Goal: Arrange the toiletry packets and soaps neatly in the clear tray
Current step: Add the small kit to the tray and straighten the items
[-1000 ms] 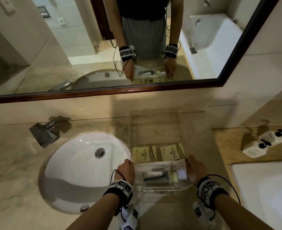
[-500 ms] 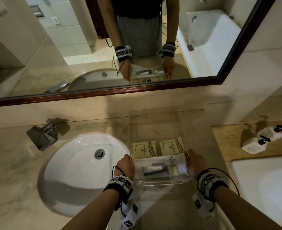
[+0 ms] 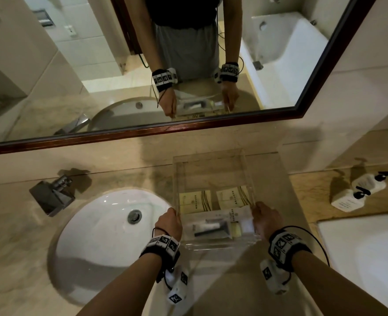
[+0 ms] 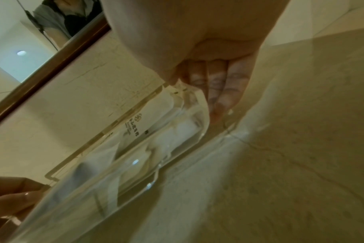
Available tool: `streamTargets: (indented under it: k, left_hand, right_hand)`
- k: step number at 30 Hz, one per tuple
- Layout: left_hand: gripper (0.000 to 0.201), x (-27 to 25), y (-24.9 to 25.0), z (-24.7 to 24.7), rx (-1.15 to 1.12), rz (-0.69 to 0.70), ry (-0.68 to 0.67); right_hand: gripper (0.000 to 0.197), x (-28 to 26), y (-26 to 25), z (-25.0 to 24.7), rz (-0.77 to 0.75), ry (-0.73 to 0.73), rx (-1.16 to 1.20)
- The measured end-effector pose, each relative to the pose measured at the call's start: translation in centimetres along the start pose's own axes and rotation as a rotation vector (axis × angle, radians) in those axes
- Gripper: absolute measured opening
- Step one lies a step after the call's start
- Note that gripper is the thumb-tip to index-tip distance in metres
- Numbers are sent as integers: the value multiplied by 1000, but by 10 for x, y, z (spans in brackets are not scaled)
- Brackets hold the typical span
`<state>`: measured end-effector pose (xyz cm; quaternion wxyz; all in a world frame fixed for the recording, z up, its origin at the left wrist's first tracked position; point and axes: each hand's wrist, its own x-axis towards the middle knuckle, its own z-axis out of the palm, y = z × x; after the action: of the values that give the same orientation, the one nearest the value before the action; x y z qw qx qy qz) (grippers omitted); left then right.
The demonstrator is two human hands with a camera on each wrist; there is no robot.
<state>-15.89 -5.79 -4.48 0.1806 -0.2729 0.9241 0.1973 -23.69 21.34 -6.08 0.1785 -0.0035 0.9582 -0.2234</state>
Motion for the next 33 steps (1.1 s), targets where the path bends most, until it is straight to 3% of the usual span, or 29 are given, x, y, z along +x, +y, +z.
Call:
streamTargets:
  k: [1, 5, 17, 25, 33]
  left_hand:
    - [28, 1, 0, 0, 2, -2, -1]
    - [29, 3, 2, -1, 0, -18, 0]
    - [32, 13, -4, -1, -284, -167, 33]
    - [38, 26, -11, 7, -461, -233, 47]
    - [34, 27, -10, 4, -520, -236, 49]
  right_hand:
    - [24, 0, 2, 0, -45, 7, -21]
    - [29, 1, -2, 0, 103, -55, 162]
    - [44, 18, -15, -1, 209, -6, 159]
    - [39, 12, -20, -1, 247, 77, 276]
    - [38, 9, -26, 2, 319, 42, 441]
